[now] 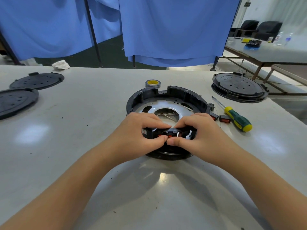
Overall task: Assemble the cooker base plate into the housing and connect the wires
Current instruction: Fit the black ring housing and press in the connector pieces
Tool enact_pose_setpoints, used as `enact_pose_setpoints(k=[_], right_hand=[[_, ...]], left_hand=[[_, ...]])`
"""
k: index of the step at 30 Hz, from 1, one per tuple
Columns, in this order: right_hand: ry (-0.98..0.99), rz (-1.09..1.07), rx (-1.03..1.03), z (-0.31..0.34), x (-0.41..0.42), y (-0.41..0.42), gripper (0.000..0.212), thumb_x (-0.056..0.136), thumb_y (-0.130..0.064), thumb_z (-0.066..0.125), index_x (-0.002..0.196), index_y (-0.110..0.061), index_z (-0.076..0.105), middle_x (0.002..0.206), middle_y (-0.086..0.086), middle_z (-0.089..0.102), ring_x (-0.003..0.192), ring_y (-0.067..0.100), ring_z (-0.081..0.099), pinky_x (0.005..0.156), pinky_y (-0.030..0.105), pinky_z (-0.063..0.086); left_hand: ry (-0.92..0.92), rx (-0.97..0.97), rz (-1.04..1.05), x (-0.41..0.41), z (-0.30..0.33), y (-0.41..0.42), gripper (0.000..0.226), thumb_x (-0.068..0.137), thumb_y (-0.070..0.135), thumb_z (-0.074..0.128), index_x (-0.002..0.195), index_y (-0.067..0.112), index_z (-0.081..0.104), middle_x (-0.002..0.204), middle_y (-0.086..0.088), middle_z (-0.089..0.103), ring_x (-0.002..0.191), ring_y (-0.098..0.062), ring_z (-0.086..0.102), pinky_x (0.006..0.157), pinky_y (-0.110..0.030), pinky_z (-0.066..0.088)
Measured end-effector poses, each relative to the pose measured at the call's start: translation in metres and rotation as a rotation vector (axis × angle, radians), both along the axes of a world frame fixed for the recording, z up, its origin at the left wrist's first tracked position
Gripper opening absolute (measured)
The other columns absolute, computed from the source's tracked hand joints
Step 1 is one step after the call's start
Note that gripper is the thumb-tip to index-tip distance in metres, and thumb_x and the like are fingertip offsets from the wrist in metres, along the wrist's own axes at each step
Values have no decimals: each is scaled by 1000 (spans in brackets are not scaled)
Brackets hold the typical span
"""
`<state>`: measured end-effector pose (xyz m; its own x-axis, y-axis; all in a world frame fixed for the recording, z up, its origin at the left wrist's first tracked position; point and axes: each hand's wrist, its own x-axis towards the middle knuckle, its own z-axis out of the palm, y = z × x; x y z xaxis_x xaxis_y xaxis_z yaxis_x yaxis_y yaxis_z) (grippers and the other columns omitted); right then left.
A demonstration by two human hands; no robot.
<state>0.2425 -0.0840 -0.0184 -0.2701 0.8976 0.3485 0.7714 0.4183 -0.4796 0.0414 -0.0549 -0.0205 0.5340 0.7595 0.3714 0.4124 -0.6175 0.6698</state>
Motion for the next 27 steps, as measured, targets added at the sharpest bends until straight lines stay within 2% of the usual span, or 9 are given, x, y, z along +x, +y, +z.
enact_pose_setpoints(k=[6, 13, 16, 19, 21, 23, 24, 26, 27], right_hand=[[-9, 48, 12, 2, 2, -1, 16, 85, -40, 63, 89, -28, 71, 78, -10, 68, 82, 8, 55, 90, 12, 28], [-5, 54, 36, 1, 2, -1, 14, 87, -37, 63, 91, -28, 71, 80, -14, 69, 83, 6, 56, 91, 10, 28], [64, 80, 61, 2, 5, 0, 12, 85, -35, 67, 94, -28, 72, 85, -19, 67, 88, 3, 58, 88, 14, 36], [239, -53, 185, 6, 19, 7, 16, 87, -32, 60, 92, -21, 71, 88, -17, 65, 91, 3, 56, 79, 14, 42], [251, -245, 297, 5, 37, 17, 12, 92, -20, 57, 91, -17, 69, 88, -11, 64, 91, 8, 54, 74, 14, 41], [131, -453, 285, -2, 56, 29, 16, 92, -13, 54, 100, -15, 68, 98, -2, 65, 102, 16, 52, 80, 18, 37], [36, -528, 230, -7, 64, 34, 20, 92, -12, 53, 106, -14, 67, 106, 3, 65, 107, 23, 51, 87, 24, 37], [-180, -611, 74, -21, 74, 43, 27, 94, -19, 50, 117, -15, 63, 118, 8, 63, 114, 30, 48, 95, 37, 35], [-286, -620, 10, -26, 76, 46, 30, 96, -23, 48, 121, -16, 62, 122, 8, 62, 117, 30, 47, 99, 39, 33]], left_hand=[[-30, 3, 11, 2, -1, -1, 22, 83, 18, 69, 101, 28, 77, 90, 14, 72, 91, -6, 66, 78, -27, 53], [-10, 19, 10, 0, 1, 0, 21, 83, 23, 67, 100, 30, 77, 91, 16, 72, 92, -5, 66, 79, -32, 53], [-1, 84, 40, 3, 0, -1, 20, 80, 23, 67, 97, 25, 77, 86, 15, 72, 88, -6, 66, 78, -31, 52], [3, 145, 96, 7, -2, -3, 21, 77, 34, 68, 94, 25, 76, 84, 18, 70, 86, -5, 64, 82, -33, 49], [18, 178, 124, 11, -4, -5, 28, 77, 47, 67, 95, 28, 75, 82, 18, 67, 86, -5, 61, 86, -39, 46], [49, 236, 152, 15, -7, -7, 35, 76, 57, 61, 95, 31, 75, 82, 18, 63, 85, -3, 57, 89, -39, 42], [69, 271, 168, 17, -8, -7, 37, 75, 59, 59, 95, 32, 75, 83, 17, 61, 85, -4, 56, 91, -37, 39], [89, 322, 197, 20, -10, -9, 36, 76, 58, 58, 94, 31, 75, 85, 13, 59, 86, -8, 55, 93, -35, 36], [90, 334, 207, 21, -11, -9, 34, 77, 55, 58, 93, 30, 75, 86, 11, 59, 87, -10, 55, 94, -34, 34]])
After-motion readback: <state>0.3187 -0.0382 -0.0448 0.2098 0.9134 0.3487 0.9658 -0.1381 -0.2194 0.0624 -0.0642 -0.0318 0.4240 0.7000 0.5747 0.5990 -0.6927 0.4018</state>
